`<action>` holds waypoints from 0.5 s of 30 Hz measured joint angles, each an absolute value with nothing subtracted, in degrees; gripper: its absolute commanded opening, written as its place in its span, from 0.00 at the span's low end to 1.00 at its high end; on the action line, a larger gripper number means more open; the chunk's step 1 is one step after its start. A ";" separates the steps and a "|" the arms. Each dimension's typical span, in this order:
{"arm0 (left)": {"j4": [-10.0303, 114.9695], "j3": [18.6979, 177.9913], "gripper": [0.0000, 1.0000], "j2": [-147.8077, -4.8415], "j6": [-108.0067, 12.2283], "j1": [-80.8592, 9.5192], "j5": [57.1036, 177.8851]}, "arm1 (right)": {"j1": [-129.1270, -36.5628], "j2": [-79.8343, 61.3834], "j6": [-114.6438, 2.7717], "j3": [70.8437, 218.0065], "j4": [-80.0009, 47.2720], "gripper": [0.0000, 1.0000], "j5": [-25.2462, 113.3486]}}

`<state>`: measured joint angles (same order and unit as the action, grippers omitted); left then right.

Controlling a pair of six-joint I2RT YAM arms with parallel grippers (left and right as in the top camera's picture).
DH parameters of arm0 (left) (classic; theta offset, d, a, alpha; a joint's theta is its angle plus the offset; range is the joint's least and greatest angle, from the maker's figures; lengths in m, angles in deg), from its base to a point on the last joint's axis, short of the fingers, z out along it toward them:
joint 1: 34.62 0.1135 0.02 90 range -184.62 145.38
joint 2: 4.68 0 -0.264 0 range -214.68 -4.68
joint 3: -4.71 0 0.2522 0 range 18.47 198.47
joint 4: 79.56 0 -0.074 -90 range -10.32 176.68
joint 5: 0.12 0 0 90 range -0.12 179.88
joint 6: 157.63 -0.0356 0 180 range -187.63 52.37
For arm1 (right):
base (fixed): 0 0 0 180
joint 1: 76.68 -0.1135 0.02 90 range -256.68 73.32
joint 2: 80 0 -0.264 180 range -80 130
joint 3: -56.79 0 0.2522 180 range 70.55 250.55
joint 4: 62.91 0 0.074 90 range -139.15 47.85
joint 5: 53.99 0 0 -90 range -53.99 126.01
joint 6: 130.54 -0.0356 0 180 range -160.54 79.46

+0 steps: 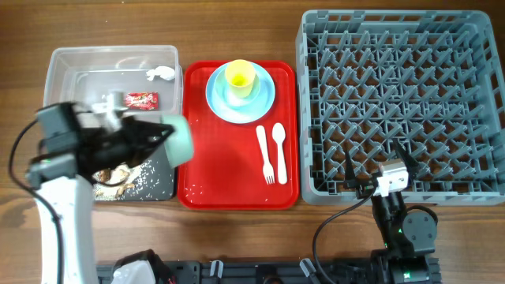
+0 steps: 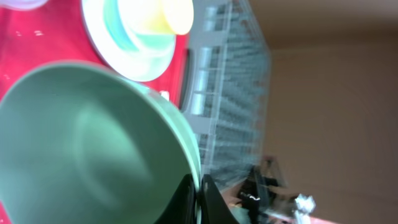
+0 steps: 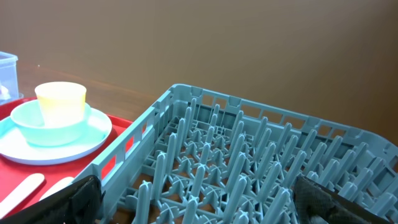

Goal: Sort waste into correct bins and load items into the dishwasher rack
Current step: 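Carry the empty teal bowl back and set it on the red tray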

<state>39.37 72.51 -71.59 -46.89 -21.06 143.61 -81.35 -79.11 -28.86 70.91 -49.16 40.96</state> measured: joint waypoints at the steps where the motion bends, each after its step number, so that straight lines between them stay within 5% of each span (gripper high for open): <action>1: 40.07 72.77 0.04 -70.35 -43.81 -26.74 138.37 | -81.35 -79.11 -28.86 70.91 -49.14 1.00 40.96; 9: 40.02 73.03 0.04 -75.68 -29.08 -67.29 95.77 | -81.35 -79.11 -28.86 70.91 -49.16 1.00 40.96; 15: 44.31 73.03 0.04 -87.50 -26.33 -76.71 85.28 | -81.35 -79.11 -28.86 70.91 -49.16 1.00 40.96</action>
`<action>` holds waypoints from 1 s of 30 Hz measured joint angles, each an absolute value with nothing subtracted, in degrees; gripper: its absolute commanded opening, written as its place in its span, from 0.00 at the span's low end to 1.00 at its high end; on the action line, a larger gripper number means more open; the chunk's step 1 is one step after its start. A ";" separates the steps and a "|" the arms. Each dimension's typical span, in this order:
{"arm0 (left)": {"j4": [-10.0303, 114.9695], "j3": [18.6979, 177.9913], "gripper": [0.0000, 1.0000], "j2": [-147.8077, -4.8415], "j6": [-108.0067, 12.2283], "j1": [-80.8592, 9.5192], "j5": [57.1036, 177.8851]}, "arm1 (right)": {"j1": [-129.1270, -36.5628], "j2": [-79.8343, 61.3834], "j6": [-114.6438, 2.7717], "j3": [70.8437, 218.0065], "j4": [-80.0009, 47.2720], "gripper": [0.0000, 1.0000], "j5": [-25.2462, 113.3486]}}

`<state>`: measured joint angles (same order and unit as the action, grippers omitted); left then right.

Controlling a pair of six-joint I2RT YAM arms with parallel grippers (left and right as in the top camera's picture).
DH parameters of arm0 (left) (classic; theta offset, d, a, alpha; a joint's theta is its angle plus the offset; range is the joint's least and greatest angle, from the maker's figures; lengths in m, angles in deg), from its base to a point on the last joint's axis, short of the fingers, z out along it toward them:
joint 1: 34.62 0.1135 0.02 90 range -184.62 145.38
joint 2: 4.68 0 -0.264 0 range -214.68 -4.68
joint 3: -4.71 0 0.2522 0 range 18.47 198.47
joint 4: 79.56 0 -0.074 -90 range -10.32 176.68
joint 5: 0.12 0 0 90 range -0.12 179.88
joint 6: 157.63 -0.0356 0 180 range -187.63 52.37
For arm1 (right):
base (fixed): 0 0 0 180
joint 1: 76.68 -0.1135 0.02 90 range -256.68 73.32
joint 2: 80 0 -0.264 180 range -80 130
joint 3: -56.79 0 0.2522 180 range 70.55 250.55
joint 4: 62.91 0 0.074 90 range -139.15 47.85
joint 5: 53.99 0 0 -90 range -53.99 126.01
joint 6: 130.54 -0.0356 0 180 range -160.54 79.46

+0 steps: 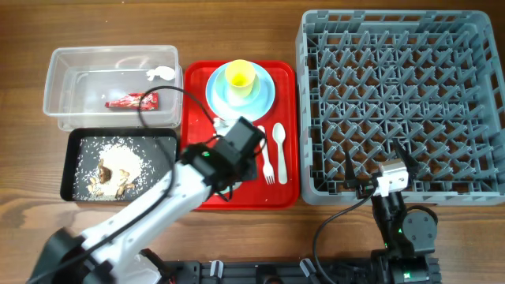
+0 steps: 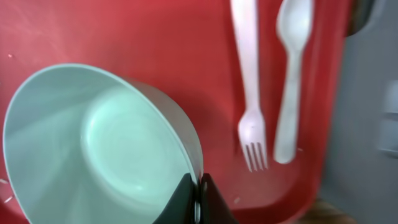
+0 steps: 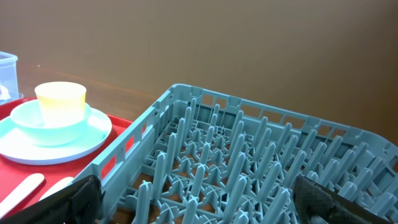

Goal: Sort waste into correct bins and load items into the dishwasher rack
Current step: 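Carry the empty teal bowl back and set it on the red tray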

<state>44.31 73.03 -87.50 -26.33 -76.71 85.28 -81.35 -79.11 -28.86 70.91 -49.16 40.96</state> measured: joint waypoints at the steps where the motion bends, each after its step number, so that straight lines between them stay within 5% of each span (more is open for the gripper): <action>1: 44.46 73.03 0.04 -89.58 -26.15 -76.90 84.56 | -81.35 -79.11 -28.86 70.91 -49.16 1.00 40.96; 16: 43.34 73.03 0.08 -93.84 -25.72 -76.88 78.17 | -81.35 -79.11 -28.86 70.91 -49.16 1.00 40.96; 24: 46.89 73.10 0.21 -93.86 -25.43 -76.68 74.85 | -81.35 -79.11 -28.86 70.91 -49.16 1.00 40.96; 26: 46.10 73.91 0.04 -93.78 -25.32 -75.26 74.74 | -81.35 -79.11 -28.86 70.91 -49.16 1.00 40.96; 30: 39.78 79.20 0.04 -90.41 -25.30 -68.14 76.05 | -81.35 -79.11 -28.86 70.91 -49.16 1.00 40.96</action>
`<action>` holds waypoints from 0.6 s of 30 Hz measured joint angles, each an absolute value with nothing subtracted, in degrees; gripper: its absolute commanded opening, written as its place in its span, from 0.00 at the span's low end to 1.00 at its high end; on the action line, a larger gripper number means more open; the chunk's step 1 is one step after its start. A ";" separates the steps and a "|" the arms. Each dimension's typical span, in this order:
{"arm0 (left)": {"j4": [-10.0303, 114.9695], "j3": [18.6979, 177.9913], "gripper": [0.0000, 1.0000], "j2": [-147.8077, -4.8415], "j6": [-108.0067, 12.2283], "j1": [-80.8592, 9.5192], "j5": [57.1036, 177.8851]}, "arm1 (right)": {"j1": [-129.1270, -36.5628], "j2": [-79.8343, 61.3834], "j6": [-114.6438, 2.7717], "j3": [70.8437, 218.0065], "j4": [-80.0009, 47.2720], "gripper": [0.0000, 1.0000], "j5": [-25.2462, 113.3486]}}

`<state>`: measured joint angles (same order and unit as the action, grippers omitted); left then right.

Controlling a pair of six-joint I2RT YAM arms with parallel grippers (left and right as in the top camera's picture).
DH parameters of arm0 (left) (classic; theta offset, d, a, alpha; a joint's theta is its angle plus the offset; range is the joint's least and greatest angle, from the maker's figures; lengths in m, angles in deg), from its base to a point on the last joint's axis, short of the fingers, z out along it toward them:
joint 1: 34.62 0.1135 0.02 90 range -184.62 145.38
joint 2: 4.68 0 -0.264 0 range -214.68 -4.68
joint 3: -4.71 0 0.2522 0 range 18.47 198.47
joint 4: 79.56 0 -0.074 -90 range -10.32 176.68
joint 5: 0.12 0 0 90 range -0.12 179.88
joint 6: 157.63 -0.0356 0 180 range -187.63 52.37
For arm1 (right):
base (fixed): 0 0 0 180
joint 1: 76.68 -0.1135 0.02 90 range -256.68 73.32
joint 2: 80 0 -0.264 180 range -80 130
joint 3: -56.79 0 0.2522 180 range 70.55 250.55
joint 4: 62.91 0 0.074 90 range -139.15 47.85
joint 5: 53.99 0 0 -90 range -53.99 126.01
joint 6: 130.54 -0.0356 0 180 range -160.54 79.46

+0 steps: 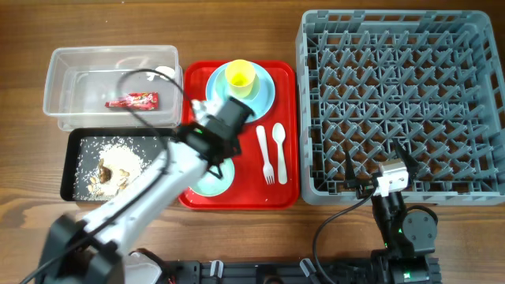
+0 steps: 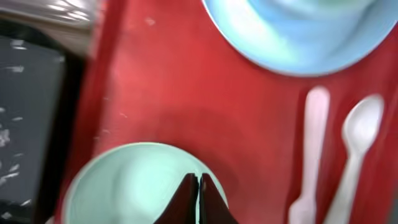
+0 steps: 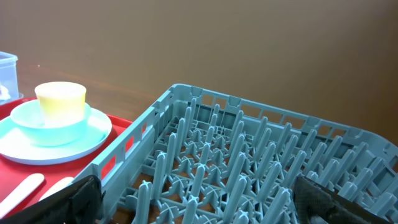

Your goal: Sort waste into correct bins and load items into the dishwasher rack

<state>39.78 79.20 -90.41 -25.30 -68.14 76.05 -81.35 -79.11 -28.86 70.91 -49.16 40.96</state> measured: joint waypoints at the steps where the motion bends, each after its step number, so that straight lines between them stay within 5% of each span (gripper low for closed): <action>1: 38.99 79.92 0.04 -89.36 -25.28 -66.96 76.45 | -81.35 -79.11 -28.86 70.91 -49.16 1.00 40.96; 8: 33.60 80.12 0.04 -86.15 -25.28 -61.10 80.82 | -81.35 -79.11 -28.86 70.91 -49.16 1.00 40.94; 18: 45.66 69.89 0.04 -94.06 -25.28 -63.55 86.37 | -81.35 -79.11 -28.86 70.91 -49.16 1.00 40.96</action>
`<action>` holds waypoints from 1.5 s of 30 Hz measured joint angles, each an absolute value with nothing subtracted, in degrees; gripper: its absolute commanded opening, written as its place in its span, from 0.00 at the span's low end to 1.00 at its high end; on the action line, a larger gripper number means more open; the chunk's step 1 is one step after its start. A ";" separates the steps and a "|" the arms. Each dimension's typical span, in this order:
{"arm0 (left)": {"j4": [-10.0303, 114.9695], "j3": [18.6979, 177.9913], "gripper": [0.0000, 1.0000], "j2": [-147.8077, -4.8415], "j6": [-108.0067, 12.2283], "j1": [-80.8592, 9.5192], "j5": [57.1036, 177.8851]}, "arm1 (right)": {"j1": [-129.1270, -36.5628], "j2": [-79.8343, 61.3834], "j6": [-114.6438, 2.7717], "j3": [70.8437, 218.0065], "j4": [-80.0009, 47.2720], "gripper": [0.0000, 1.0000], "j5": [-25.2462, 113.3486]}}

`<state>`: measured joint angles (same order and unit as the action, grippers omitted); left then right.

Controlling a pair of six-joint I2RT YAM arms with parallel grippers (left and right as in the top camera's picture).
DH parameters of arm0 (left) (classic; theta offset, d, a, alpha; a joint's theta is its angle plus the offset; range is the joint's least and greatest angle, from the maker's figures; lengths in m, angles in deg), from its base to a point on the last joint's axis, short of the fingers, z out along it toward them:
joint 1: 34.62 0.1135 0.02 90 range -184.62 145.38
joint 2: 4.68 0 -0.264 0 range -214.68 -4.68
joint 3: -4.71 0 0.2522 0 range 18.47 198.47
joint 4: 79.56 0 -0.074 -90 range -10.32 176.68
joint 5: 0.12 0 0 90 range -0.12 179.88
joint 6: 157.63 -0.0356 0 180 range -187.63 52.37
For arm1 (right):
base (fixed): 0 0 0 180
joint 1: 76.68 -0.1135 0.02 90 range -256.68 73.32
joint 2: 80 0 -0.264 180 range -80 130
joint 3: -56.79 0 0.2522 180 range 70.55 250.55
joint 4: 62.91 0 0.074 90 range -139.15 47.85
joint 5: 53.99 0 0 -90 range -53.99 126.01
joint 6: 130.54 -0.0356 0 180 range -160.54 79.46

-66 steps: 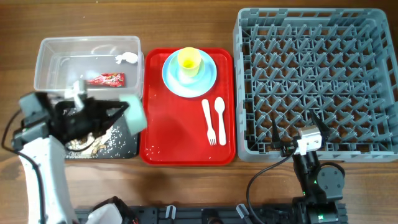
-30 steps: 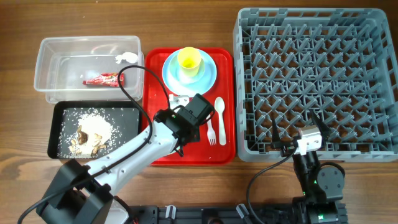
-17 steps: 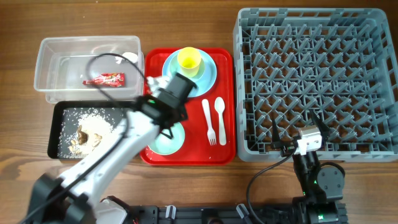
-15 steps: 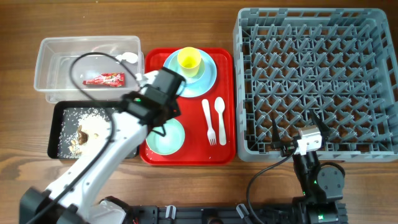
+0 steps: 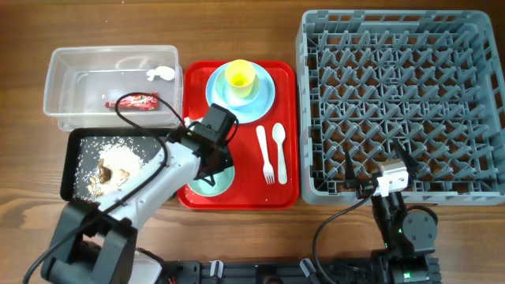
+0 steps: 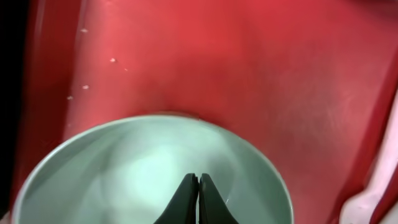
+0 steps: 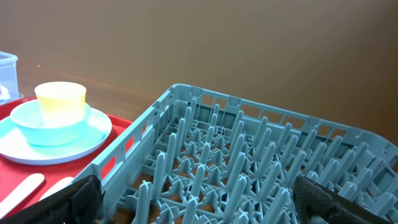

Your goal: Sort waste into correct bins and load items into the dishwasher rack

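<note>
A pale green bowl sits upright at the front left of the red tray. My left gripper hangs just over it. In the left wrist view its fingers are pressed together over the inside of the bowl, with nothing between them. The bowl's far rim is free of the fingers. A white fork and spoon lie to the right on the tray. My right gripper rests open at the front edge of the grey dishwasher rack.
A blue plate with a bowl and a yellow cup stands at the back of the tray. At the left are a clear bin holding a red wrapper and a black tray with rice and food scraps.
My left gripper has come nearer to the front of the tray and closer to the green bowl, which now fills more of its wrist view. The bowl and my right arm have not moved.
First my left gripper held the green bowl by its rim, tilted, beside the black tray. Then it held the bowl over the red tray near the fork. After that the bowl sat on the tray's front left with the shut fingers above it, as now.
</note>
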<state>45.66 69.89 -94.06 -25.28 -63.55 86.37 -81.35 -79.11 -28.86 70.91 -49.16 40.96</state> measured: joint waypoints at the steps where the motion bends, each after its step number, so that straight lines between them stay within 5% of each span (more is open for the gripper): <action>1: 46.40 69.71 0.04 -94.52 -25.28 -63.55 86.39 | -81.35 -79.11 -28.86 70.91 -49.16 1.00 40.96; 16: 62.40 69.32 0.04 -97.71 -25.28 -63.55 86.33 | -81.35 -79.11 -28.86 70.91 -49.16 1.00 40.96; 29: 59.21 69.93 0.09 -96.97 -25.26 -63.55 83.75 | -81.35 -79.11 -28.86 70.91 -49.14 1.00 40.96; 32: 51.76 74.39 0.23 -93.27 -25.23 -62.96 83.81 | -81.35 -79.11 -28.86 70.91 -49.14 1.00 40.96; 35: 46.36 80.33 1.00 -87.92 -25.26 -60.14 83.73 | -81.35 -79.09 -28.86 70.91 -49.16 1.00 40.96; 45: 45.27 81.80 1.00 -83.26 -25.08 -57.47 83.53 | -81.35 -79.11 -24.11 70.91 -50.49 1.00 49.46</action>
